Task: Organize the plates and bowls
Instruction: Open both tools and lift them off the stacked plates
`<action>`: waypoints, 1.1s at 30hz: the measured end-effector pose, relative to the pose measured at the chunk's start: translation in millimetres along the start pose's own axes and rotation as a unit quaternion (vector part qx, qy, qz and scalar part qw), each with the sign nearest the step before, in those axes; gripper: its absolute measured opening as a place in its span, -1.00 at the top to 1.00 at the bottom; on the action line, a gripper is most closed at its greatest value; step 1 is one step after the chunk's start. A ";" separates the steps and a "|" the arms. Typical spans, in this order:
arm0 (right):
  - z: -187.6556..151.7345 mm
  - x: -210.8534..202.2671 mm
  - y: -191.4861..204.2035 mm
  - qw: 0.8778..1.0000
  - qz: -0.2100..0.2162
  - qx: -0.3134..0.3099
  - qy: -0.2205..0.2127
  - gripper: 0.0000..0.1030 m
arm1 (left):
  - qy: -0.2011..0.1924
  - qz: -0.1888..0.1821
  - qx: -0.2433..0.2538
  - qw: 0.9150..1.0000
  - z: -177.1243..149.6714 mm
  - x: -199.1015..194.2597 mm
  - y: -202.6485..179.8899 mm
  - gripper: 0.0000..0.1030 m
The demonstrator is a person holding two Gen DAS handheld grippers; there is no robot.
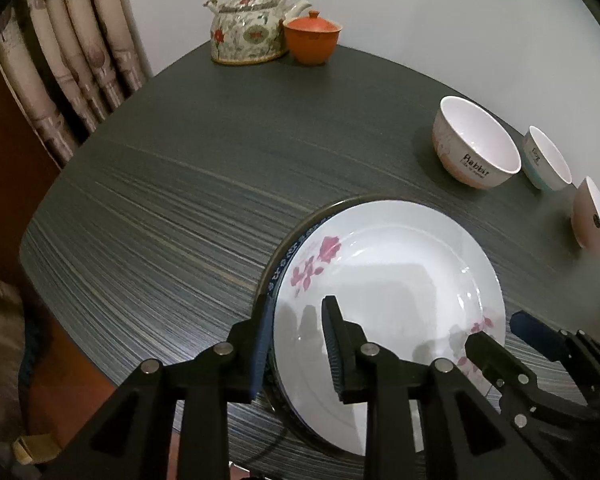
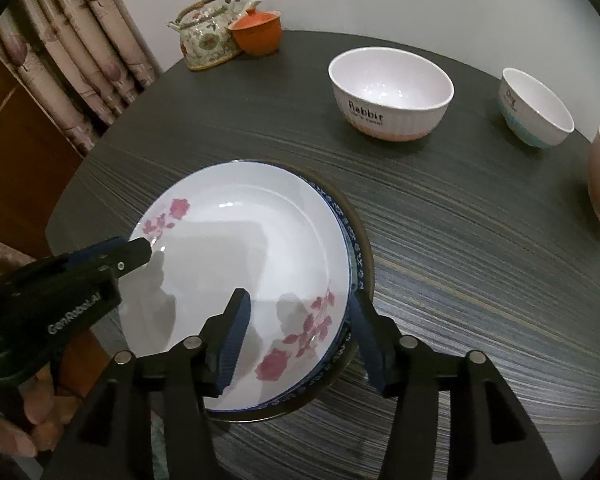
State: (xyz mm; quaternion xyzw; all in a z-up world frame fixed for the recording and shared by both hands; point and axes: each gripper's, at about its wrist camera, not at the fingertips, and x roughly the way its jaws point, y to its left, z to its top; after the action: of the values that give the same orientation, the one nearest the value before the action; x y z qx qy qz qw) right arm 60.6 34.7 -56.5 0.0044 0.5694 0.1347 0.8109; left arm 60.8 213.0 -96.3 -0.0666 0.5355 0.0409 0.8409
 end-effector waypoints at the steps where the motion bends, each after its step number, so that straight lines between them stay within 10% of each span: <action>1: -0.2 -1.9 0.0 1.000 -0.001 -0.001 -0.003 -0.03 | -0.002 0.002 0.002 1.000 0.2 -2.0 -2.0 0.45; 20: -15.5 -55.2 -56.9 0.998 -0.006 0.054 -0.038 -0.16 | -0.017 -0.020 0.060 0.998 -5.9 -32.3 -74.4 0.02; 33: -57.0 -82.1 -187.5 0.984 -0.064 0.164 -0.028 -0.16 | -0.007 -0.060 0.159 0.985 0.2 -30.2 -189.8 0.02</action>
State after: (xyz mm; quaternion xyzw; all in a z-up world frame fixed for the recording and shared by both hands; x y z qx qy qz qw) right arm 22.0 -172.7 -30.9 0.1041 0.5599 -0.0130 0.8219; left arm 74.9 25.6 -55.9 0.0359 0.5244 -0.0950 0.8454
